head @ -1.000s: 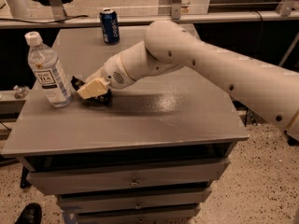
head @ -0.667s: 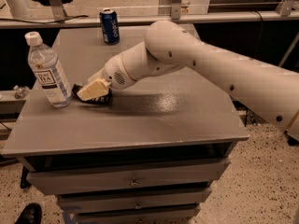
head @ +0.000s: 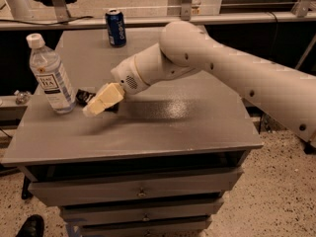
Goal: Move rxbar chocolate near blue plastic bottle
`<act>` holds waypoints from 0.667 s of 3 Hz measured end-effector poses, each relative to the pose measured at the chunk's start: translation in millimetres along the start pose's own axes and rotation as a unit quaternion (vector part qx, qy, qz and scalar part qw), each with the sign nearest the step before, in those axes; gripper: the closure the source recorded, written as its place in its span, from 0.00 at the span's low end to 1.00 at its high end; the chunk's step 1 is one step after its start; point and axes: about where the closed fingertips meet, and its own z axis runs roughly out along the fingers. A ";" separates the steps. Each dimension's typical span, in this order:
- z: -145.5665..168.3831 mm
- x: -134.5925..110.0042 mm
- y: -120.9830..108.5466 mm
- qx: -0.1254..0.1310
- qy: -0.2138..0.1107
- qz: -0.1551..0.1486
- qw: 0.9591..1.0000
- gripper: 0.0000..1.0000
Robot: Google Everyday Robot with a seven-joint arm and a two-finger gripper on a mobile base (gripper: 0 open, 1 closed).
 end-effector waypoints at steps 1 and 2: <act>-31.7 7.7 -9.3 0.009 0.002 -0.023 1.000 0.00; -91.0 20.7 -38.2 0.041 0.014 -0.065 0.997 0.00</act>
Offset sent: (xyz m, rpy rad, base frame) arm 0.0583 -0.1839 0.0514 -0.1101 -0.2853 -0.0249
